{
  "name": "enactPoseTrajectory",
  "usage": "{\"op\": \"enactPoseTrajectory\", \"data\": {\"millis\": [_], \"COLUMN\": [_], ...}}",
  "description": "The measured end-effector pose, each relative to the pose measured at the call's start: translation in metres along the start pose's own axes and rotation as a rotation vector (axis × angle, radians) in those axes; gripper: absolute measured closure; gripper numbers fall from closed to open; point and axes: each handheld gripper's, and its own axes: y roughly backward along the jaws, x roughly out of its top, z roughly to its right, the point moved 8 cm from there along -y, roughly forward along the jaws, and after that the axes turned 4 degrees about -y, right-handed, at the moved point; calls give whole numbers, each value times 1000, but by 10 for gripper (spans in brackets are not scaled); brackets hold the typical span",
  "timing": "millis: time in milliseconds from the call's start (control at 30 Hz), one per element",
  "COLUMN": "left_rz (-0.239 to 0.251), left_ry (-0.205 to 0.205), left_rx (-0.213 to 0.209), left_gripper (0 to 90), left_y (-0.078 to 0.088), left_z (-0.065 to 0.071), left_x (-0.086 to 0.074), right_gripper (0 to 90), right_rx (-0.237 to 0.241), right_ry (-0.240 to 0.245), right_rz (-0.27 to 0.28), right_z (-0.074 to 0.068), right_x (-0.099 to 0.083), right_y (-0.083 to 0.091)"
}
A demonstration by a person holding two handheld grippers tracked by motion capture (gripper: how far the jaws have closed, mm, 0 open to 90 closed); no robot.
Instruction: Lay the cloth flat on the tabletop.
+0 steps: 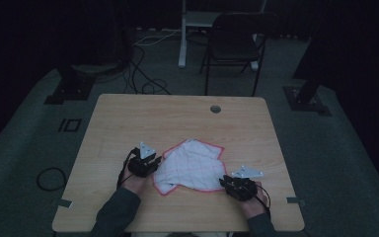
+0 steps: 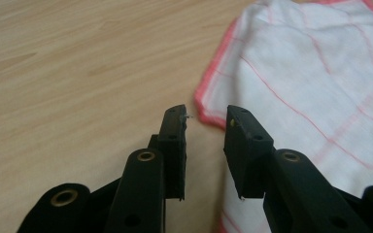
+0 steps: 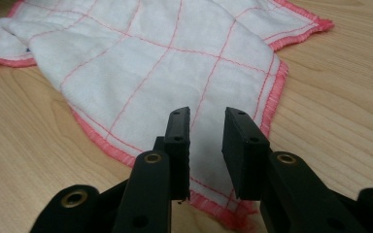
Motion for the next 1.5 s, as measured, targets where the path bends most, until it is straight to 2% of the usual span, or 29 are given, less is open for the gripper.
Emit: {"op": "enactPoseTrajectory", "data": {"millis": [133, 267, 567, 667, 833, 1000, 1300, 1500], "left_rz": [-29, -54, -81, -102, -104, -116, -130, -138], "left_ry": [20, 18, 32, 31, 50, 34, 37, 57], "left_rx": [-2, 3, -14, -21, -34, -37, -4, 31], "left_gripper": [701, 699, 704, 745, 787, 880, 883, 883], "left_y": [-14, -26, -40, -44, -45, -46, -49, -50], "left_z": [-5, -5, -1, 0, -1, -1, -16, -32], "left_x": [5, 8, 9, 7, 8, 9, 10, 9], "right_gripper": [737, 738, 736, 736, 736, 737, 740, 741], "right_rx": [-4, -5, -5, -4, -2, 6, 14, 15], "right_ry": [-1, -3, -12, -10, -14, -20, -16, -15], "right_rz": [-5, -12, -24, -27, -37, -39, -49, -55], "right_z": [1, 3, 4, 4, 5, 5, 4, 4], "right_x": [-1, -2, -6, -6, -8, -9, -14, -16], "right_y": [-2, -3, -5, -5, -5, -5, 1, 4]}}
